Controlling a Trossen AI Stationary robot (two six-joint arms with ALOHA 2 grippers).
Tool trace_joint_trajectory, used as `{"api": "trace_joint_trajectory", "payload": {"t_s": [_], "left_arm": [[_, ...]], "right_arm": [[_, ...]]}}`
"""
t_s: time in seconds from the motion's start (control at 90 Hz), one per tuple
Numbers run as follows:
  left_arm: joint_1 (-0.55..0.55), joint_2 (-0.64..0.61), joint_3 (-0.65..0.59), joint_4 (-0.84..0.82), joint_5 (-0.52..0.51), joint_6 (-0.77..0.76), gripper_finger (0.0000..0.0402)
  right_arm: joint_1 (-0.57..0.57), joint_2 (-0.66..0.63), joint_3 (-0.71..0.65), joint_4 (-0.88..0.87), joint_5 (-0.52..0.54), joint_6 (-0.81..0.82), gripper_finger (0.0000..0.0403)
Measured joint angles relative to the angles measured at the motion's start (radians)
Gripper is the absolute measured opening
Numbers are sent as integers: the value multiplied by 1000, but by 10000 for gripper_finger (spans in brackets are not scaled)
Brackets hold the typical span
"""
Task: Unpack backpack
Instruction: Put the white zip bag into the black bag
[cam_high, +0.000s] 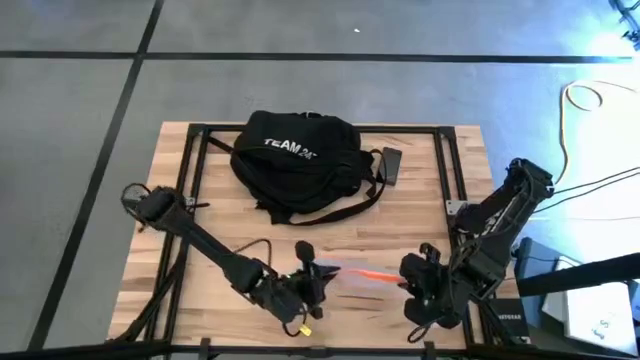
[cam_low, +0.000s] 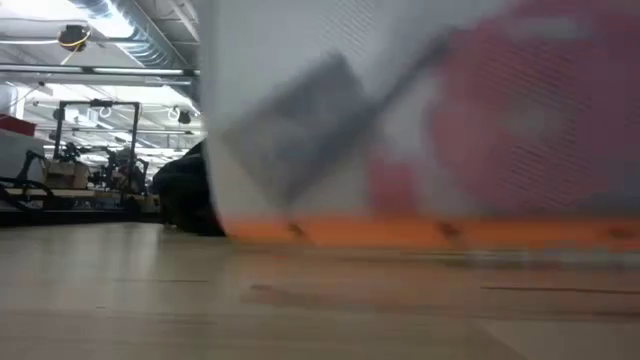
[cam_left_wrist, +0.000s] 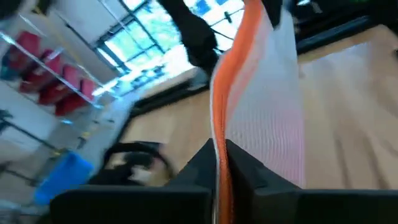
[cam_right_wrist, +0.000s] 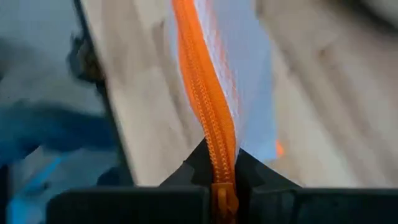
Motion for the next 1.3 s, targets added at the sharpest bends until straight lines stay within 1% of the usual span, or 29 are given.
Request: {"api": "trace_joint_trajectory", "payload": {"t_s": [0.1, 0.167, 0.233, 0.3, 0.356, 0.444, 0.511, 0.556, 0.589, 0.644, 0.689, 0.722, 0.756, 0.856, 0.9, 0.944, 1.011, 1.067, 1.233, 1.267, 1.3], "left_arm": [[5, -88, 0, -26, -34, 26, 0], [6, -136, 0, -23, -68, 16, 0], [7, -163, 0, -26, -81, -11, 0], [8, -166, 1, -33, -60, -18, 0], [12, -165, 1, -55, -1, -34, 0], [25, -150, 1, -104, 116, -116, 0], [35, -131, 1, -151, 227, -182, 0], [43, -119, 1, -181, 317, -207, 0], [49, -112, 1, -199, 383, -224, 0], [58, -107, 1, -220, 476, -232, 0], [62, -107, 1, -228, 505, -235, 0], [62, -107, 1, -231, 500, -239, 0], [62, -107, 1, -232, 471, -242, 0], [55, -110, 1, -236, 282, -253, 0], [53, -111, 1, -235, 189, -257, 0], [53, -113, 1, -233, 106, -258, 0], [51, -115, 1, -230, 33, -260, 0], [51, -116, 1, -233, 23, -259, 0], [45, -116, 2, -293, 49, -261, 0], [43, -116, 2, -309, 70, -272, 0], [43, -116, 2, -327, 116, -283, 0]], "right_arm": [[0, 0, 0, 0, 141, -10, 0], [-1, 0, 1, 9, 220, -6, 0], [-4, 0, 1, 28, 243, -10, 0], [-4, 0, 1, 51, 235, -32, 0], [-2, 0, 1, 77, 208, -58, 0], [0, 0, 1, 94, 190, -90, 0], [0, 0, 0, 88, 246, -91, 0], [-1, 0, -1, 81, 300, -91, 0], [-1, 0, -1, 76, 322, -89, 0], [-12, 0, -1, 75, 330, -85, 0], [-24, 0, -1, 83, 299, -85, 0], [-33, 0, -1, 90, 265, -88, 0], [-41, 0, -1, 100, 236, -94, 0], [-55, 0, -1, 140, 181, -143, 0], [-60, 0, -1, 146, 186, -162, 0], [-60, 0, -1, 142, 214, -164, 0], [-61, 0, -1, 134, 269, -165, 0], [-61, 0, -1, 120, 284, -166, 0], [-61, 2, -1, 28, 284, -164, 0], [-61, 8, -1, 5, 284, -159, 0], [-60, 17, -1, -14, 279, -149, 0]]}}
